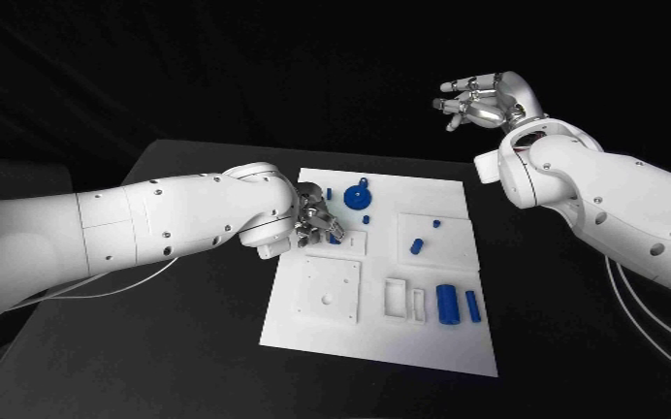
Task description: Assemble the parts on the task board
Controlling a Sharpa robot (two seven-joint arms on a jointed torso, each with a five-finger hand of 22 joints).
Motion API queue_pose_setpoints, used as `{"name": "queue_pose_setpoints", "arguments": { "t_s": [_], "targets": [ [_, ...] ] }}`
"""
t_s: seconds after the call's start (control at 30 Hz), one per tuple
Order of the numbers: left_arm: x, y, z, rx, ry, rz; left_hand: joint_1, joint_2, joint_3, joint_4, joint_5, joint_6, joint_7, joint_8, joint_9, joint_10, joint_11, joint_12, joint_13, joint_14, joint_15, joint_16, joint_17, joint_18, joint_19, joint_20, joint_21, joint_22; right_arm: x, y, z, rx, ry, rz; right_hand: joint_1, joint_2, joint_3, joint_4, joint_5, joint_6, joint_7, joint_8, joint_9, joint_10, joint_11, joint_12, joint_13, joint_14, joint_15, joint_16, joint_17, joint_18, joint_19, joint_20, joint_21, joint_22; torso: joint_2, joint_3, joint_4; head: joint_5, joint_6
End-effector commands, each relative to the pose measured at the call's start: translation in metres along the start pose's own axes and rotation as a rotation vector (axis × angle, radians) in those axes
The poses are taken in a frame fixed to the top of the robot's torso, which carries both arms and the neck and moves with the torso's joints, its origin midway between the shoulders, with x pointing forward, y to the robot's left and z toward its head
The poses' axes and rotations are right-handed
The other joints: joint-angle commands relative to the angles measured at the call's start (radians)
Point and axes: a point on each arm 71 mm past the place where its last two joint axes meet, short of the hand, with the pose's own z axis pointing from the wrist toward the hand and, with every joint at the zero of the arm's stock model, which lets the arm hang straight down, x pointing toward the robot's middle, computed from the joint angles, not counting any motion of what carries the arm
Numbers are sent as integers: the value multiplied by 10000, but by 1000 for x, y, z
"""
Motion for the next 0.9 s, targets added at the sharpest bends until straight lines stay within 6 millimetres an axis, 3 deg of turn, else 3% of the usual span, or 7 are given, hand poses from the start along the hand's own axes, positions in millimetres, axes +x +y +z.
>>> {"name": "queue_pose_setpoints", "arguments": {
  "t_s": [0.03,0.9],
  "targets": [
    [10,-3,0,141,724,-57,105,200,635,-617,-19,1909,-1311,10,3676,312,-245,49,-10,73,25,23,14,117,-26,70,33,184,2,0,0,-97,183,-62,-121,5,-5,-33,33,9,55,-16,2,-90,10,-62,-7,-90,13,-61,-9,-128,-65,-21,24,8,-2,0,7,-5,8],
    [5,-6,4,71,1095,-298,137,282,579,-563,-214,1939,-1321,-63,3999,310,-247,147,-144,68,26,7,-12,214,-39,166,45,181,5,-3,-1,-19,281,-107,-134,9,22,-80,92,10,55,-16,2,-90,10,-72,-26,-100,15,-68,-25,-128,-117,-18,72,40,3,1,4,-57,107]
  ]
}}
